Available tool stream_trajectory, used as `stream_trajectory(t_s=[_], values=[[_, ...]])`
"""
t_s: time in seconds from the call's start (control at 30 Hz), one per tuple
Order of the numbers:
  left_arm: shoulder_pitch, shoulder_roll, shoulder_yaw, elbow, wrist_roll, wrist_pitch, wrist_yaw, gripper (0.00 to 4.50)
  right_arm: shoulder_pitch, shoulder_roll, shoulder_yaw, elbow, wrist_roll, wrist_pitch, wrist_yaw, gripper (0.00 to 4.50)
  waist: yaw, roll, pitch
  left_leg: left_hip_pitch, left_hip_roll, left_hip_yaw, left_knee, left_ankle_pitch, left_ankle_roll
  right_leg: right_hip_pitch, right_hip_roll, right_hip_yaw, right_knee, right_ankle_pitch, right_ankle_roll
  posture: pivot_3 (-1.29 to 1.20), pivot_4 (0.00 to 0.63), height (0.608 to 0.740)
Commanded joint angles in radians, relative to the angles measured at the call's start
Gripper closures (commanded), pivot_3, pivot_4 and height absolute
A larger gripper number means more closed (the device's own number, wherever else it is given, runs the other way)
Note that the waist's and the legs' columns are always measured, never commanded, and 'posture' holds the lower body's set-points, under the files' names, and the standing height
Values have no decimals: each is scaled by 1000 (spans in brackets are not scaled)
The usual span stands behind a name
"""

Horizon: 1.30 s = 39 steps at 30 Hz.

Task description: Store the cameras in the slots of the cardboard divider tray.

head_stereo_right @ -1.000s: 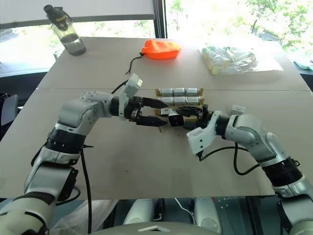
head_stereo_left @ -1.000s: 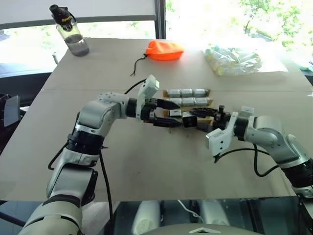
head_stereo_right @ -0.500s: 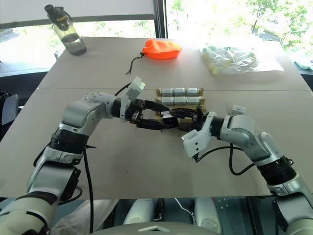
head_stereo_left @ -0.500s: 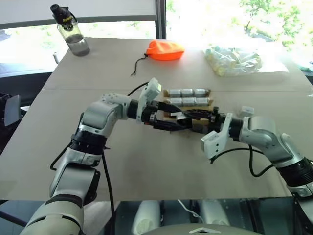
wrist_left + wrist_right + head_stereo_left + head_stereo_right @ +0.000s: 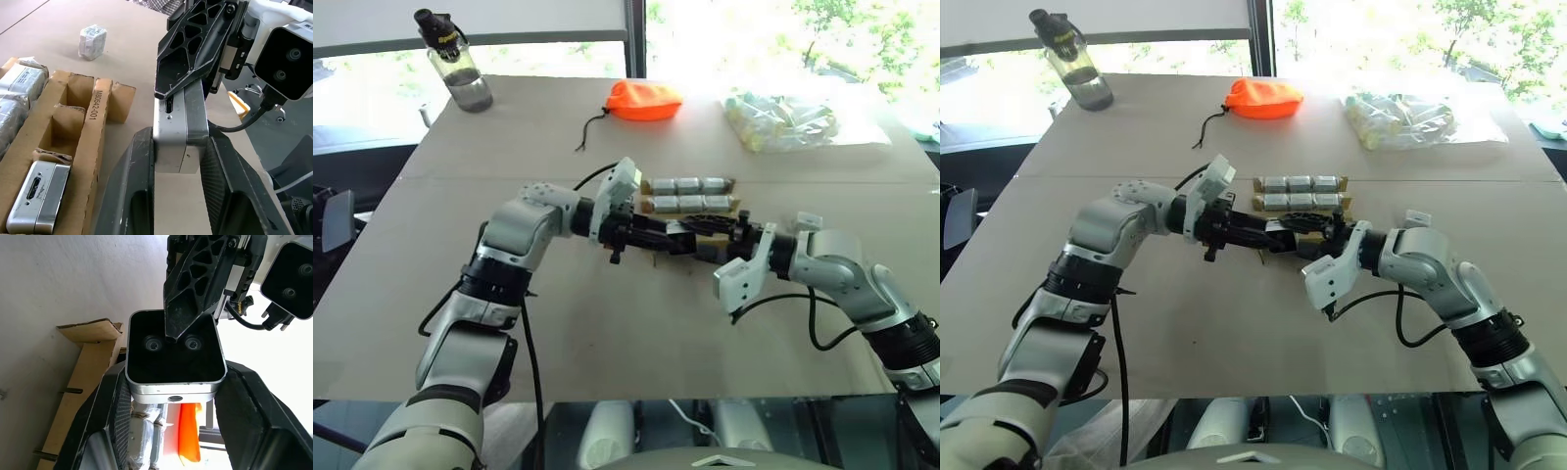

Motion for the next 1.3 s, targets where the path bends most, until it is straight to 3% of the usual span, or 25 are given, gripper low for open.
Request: stream_trajectory(t_s=[0.03, 0.13, 0.2, 0.33, 0.6, 0.8, 0.97, 1.3], values=[[-34, -4, 15, 15, 5, -21, -10, 3808, 23, -10, -19, -69, 48, 53, 35, 1205, 1, 0, 0, 0, 0, 0, 0, 0, 0, 0, 0, 0, 0, 0, 0, 0, 150, 740], [-54, -20, 7, 51, 26, -55, -19, 3808, 57, -17, -37, -91, 83, 112, 57, 79, 1, 0, 0, 0, 0, 0, 0, 0, 0, 0, 0, 0, 0, 0, 0, 0, 150, 740], [-70, -35, 9, 82, 39, -82, -19, 3808, 81, -27, -56, -108, 110, 146, 68, 79, 2, 0, 0, 0, 0, 0, 0, 0, 0, 0, 0, 0, 0, 0, 0, 0, 150, 740], [-121, -81, 11, 192, 110, -238, 3, 3808, 197, -37, -177, -205, 324, 368, 108, 79, 4, 0, 0, -1, 0, -1, 1, 0, 0, 0, -1, -1, 0, 0, 0, 0, 150, 740], [-223, -176, -40, 506, 306, -606, 80, 3808, 577, -24, -547, -456, 816, 904, 86, 79, 9, 0, 0, -1, -2, -2, 0, 0, 1, 2, -1, -4, -1, 0, 0, 0, 150, 740], [-253, -211, -36, 681, 381, -782, 94, 3808, 643, 22, -701, -515, 946, 1041, -19, 79, 1, -1, 0, 1, -2, -1, 0, -3, 5, 2, -1, 0, 0, 0, 0, 0, 150, 740], [-259, -236, -30, 758, 418, -860, 113, 3808, 707, 36, -736, -562, 981, 1081, -52, 79, 3, -1, 0, 0, -1, -3, 0, -3, 5, 2, 1, -2, 0, 0, 0, 0, 150, 740], [-269, -249, -19, 793, 429, -800, 77, 3808, 742, 26, -736, -561, 976, 1069, -59, 79, 2, -1, -1, 1, -1, -3, 1, -4, 6, 3, 0, -1, 0, 0, 0, 0, 150, 740]])
